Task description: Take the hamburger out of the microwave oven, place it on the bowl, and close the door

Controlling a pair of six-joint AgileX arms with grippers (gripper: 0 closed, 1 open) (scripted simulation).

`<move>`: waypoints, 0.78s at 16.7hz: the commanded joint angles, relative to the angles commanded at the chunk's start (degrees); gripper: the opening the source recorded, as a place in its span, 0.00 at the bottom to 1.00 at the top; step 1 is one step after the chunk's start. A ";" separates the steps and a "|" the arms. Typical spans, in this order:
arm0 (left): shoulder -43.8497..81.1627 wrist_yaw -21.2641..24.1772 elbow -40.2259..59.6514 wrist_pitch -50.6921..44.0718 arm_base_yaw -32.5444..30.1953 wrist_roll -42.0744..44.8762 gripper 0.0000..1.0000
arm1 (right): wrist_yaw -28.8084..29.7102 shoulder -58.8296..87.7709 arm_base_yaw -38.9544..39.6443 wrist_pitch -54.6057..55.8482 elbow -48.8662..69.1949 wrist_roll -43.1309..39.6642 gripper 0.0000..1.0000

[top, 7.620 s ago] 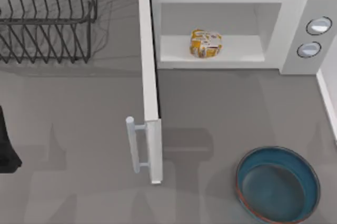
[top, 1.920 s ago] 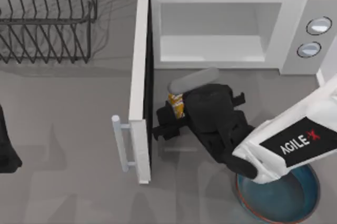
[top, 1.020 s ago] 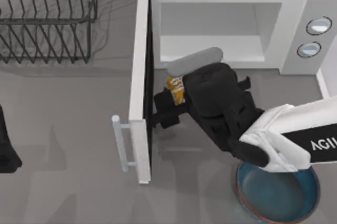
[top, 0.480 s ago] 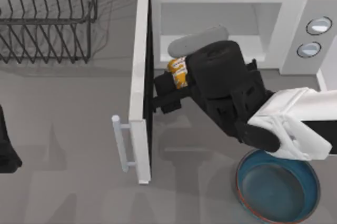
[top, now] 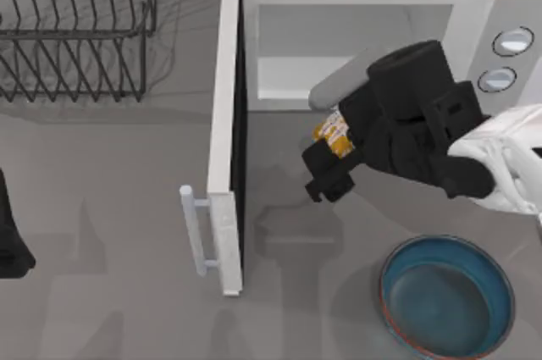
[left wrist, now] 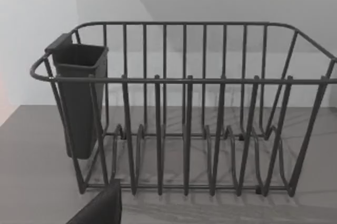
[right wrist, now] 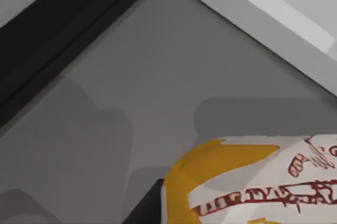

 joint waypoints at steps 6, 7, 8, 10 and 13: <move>0.00 0.00 0.00 0.00 0.00 0.00 1.00 | -31.57 -1.45 -16.83 -16.41 -4.50 -35.48 0.00; 0.00 0.00 0.00 0.00 0.00 0.00 1.00 | -36.99 -1.71 -19.71 -18.96 -5.75 -41.99 0.00; 0.00 0.00 0.00 0.00 0.00 0.00 1.00 | -42.10 -1.95 -22.51 -21.37 -7.11 -48.29 0.00; 0.00 0.00 0.00 0.00 0.00 0.00 1.00 | -51.36 -2.44 -27.82 -25.73 -10.14 -59.69 0.00; 0.00 0.00 0.00 0.00 0.00 0.00 1.00 | -62.31 -3.18 -34.71 -30.89 -14.98 -72.52 0.00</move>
